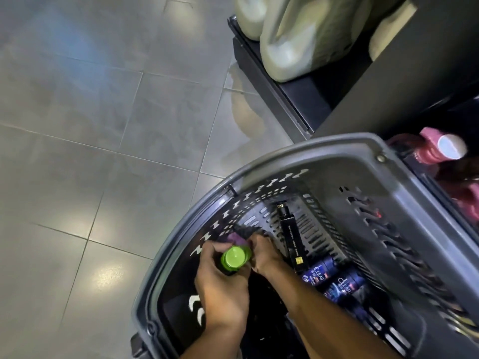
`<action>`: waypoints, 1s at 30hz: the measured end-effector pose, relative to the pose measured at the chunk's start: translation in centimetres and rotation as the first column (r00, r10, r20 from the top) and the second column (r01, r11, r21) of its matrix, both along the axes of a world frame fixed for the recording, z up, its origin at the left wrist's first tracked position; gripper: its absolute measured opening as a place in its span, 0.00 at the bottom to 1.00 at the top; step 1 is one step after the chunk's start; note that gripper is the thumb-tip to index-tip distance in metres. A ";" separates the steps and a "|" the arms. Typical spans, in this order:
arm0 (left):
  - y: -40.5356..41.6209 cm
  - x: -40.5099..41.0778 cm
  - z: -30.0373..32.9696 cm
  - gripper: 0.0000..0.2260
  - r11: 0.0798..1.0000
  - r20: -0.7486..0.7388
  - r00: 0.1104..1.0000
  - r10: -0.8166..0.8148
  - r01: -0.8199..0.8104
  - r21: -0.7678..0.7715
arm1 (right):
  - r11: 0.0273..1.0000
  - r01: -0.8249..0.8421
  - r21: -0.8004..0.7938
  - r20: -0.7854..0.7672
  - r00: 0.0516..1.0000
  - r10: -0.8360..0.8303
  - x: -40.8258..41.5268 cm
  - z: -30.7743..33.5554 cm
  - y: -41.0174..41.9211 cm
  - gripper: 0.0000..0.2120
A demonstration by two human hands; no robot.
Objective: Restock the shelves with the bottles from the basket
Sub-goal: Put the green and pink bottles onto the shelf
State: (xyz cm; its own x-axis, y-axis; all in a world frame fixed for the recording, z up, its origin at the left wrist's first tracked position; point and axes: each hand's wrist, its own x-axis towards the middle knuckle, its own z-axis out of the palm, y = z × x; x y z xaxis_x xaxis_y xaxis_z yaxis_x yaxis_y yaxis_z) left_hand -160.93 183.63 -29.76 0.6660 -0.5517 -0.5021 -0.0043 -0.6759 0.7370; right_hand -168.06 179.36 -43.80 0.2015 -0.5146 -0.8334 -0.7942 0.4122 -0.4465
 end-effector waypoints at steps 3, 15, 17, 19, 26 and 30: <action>0.2 0.2 0.6 0.21 0.999 0.027 0.999 0.022 -0.023 0.024 | 0.995 0.052 -0.088 0.056 0.997 -0.047 -1.5 1.2 0.0 0.03; -1.2 0.8 10.1 0.20 0.993 -0.072 0.990 -0.118 0.116 -0.033 | 0.866 0.439 -0.240 0.256 0.889 -0.380 -9.7 16.6 -1.8 0.22; -1.6 1.5 13.1 0.21 0.976 -0.072 0.975 -0.212 0.207 -0.072 | 0.837 0.496 -0.230 0.292 0.856 -0.427 -10.2 20.2 -1.3 0.23; -1.9 2.7 16.3 0.20 0.954 -0.100 0.952 -0.290 0.279 -0.110 | 0.806 0.555 -0.204 0.320 0.816 -0.481 -10.4 24.1 -0.8 0.22; -2.7 7.5 29.7 0.18 0.864 -0.134 0.862 -0.489 0.458 -0.208 | 0.746 0.634 -0.204 0.396 0.750 -0.529 -9.4 40.5 1.1 0.13; -2.5 8.7 37.8 0.18 0.838 -0.211 0.814 -0.541 0.502 -0.212 | 0.715 0.649 -0.260 0.403 0.746 -0.530 -8.8 49.8 2.3 0.15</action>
State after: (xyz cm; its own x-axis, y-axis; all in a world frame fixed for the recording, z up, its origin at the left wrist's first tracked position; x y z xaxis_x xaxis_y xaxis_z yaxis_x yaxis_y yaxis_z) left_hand -152.26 181.09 8.07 0.1183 -0.8562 -0.5029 -0.1280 -0.5154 0.8473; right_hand -176.91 181.64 6.03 -0.0580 -0.8543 -0.5165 -0.2581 0.5126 -0.8189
